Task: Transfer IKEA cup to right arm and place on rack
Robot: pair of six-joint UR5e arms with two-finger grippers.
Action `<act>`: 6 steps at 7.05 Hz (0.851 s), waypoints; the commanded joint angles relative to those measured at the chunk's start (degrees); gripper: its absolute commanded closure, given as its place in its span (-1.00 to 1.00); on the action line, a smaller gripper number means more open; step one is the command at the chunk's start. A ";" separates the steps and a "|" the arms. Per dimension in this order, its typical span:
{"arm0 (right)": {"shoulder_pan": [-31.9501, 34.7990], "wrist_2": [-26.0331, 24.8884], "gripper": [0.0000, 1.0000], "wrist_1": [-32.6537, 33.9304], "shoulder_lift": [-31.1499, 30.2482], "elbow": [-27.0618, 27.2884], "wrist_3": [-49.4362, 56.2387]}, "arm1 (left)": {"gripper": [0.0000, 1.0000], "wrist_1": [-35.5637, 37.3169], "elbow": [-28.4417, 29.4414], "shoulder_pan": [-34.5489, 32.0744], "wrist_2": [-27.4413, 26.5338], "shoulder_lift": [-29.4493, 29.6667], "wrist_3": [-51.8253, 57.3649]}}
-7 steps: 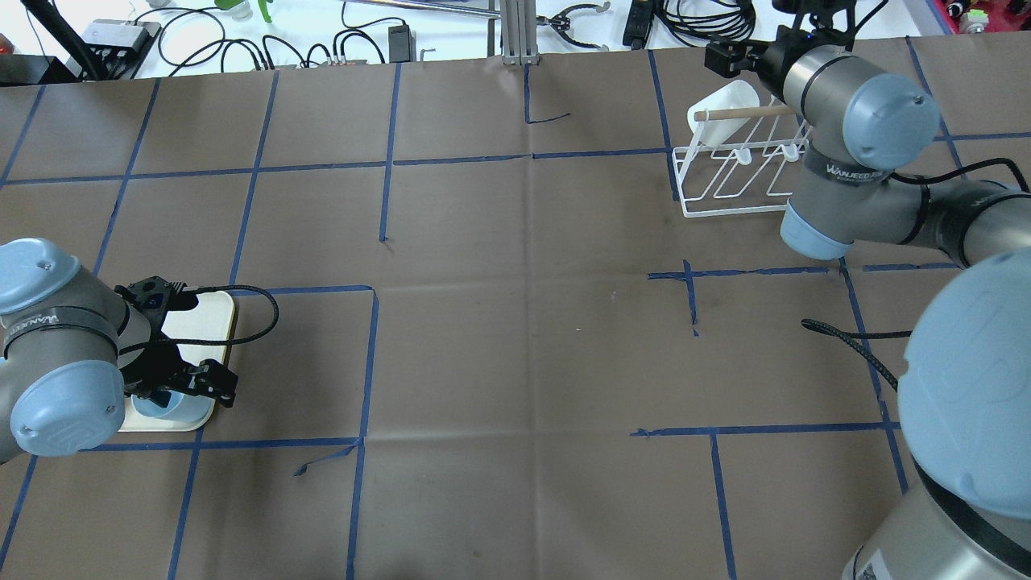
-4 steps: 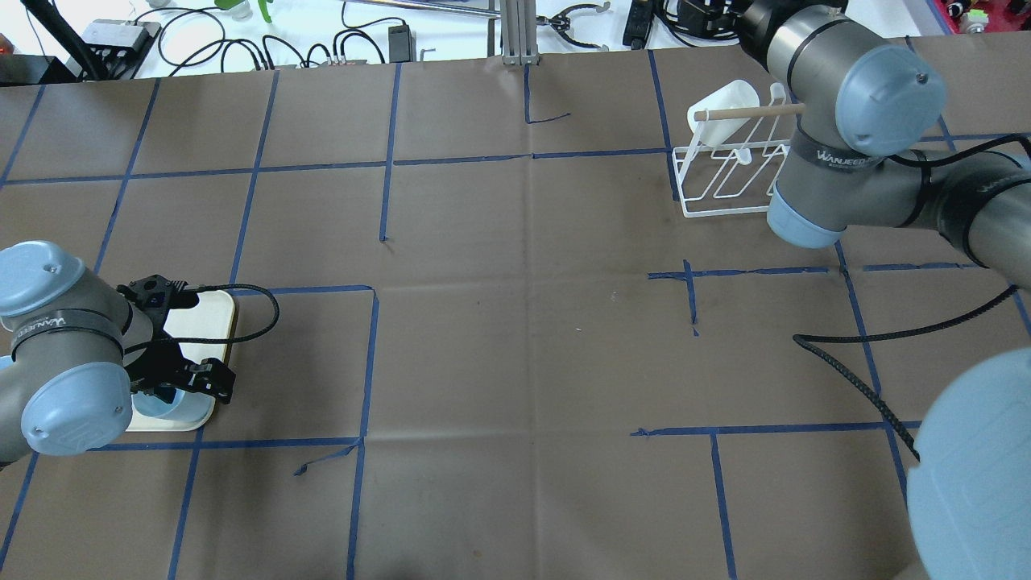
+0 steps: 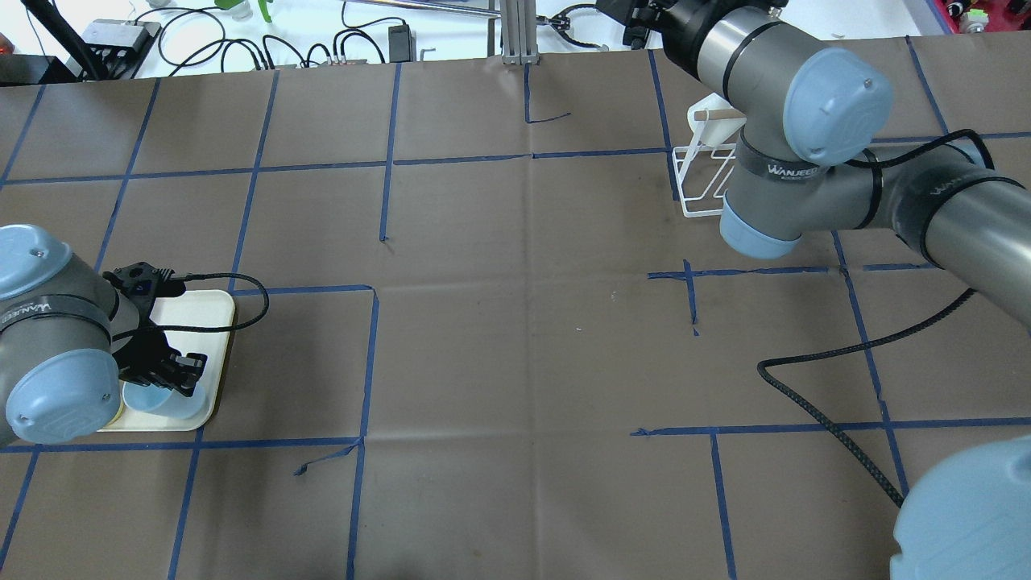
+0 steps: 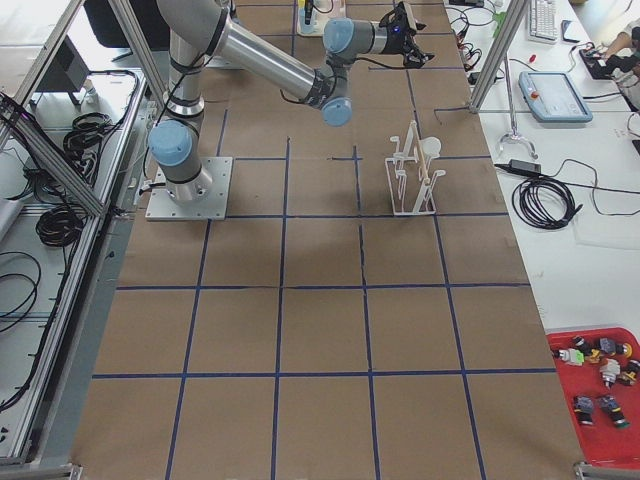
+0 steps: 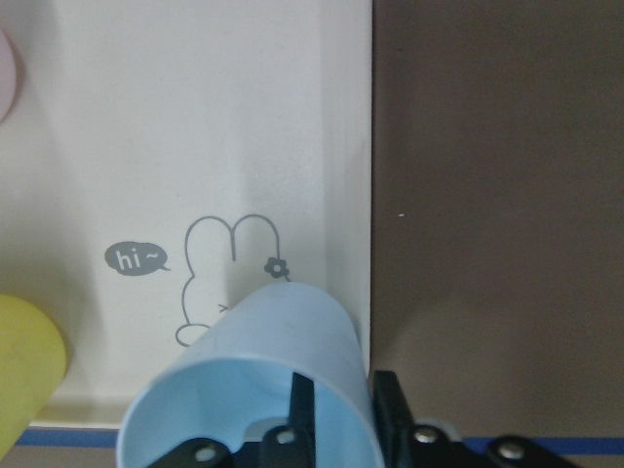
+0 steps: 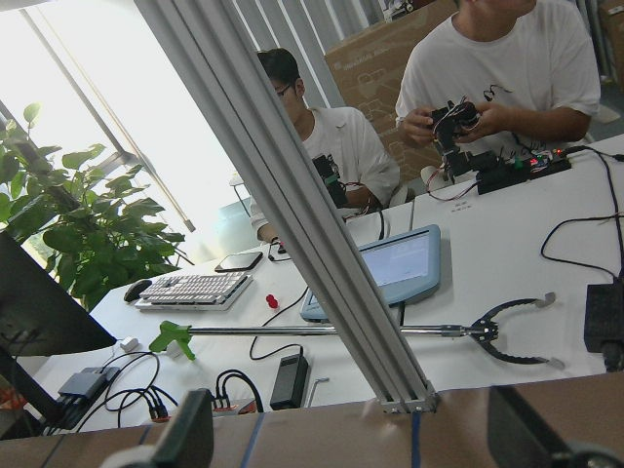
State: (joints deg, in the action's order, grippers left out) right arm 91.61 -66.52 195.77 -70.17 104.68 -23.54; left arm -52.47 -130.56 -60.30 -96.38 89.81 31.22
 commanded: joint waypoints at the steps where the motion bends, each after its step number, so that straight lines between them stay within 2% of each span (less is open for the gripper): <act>1: 2.16 5.23 -0.99 -2.06 -0.14 0.17 -12.09 | 1.00 -3.40 3.44 -0.17 0.05 -1.65 -0.11; 3: 3.30 9.46 -0.99 -2.15 -0.14 0.69 -30.52 | 1.00 -20.91 16.05 -0.43 0.58 -2.98 -0.46; 5: 4.10 10.79 -0.99 -2.15 -0.14 2.27 -36.82 | 1.00 -36.41 31.34 -0.70 2.50 -1.05 -0.81; 6: 4.10 10.88 -0.99 -2.15 -0.14 3.23 -38.32 | 1.00 -40.74 37.60 -1.31 2.78 0.44 -0.81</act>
State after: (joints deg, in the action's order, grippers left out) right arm 95.58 -55.97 193.63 -70.31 106.84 -59.24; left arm -86.53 -101.00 -61.10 -94.37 88.77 30.46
